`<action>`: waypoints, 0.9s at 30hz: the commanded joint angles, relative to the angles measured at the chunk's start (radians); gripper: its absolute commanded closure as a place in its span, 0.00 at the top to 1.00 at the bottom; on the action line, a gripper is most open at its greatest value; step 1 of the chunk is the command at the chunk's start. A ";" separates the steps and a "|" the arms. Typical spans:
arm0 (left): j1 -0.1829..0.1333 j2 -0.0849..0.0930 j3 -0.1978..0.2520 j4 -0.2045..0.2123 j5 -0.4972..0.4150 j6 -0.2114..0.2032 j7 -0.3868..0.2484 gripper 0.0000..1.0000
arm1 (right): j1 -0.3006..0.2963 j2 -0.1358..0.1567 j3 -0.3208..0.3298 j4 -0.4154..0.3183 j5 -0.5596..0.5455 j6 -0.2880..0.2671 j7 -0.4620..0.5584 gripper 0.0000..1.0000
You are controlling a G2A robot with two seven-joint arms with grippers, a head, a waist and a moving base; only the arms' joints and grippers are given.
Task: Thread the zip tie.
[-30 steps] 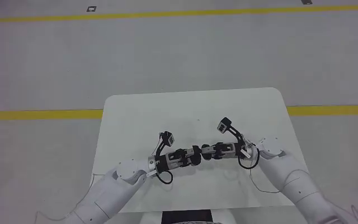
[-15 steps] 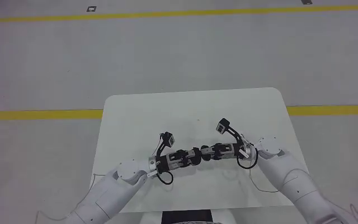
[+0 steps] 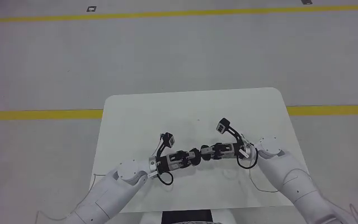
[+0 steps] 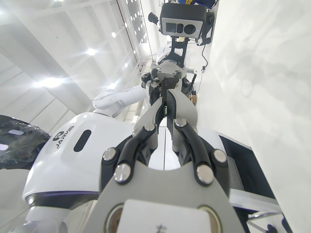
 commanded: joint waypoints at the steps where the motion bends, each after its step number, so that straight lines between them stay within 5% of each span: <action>1: 0.000 0.000 0.001 0.000 0.001 0.001 0.001 0.06 | -0.002 0.000 0.003 -0.001 0.001 -0.002 0.002 0.00; 27: -0.003 -0.001 0.009 0.006 0.005 0.003 0.004 0.06 | -0.006 -0.005 0.010 -0.004 -0.014 -0.001 0.015 0.00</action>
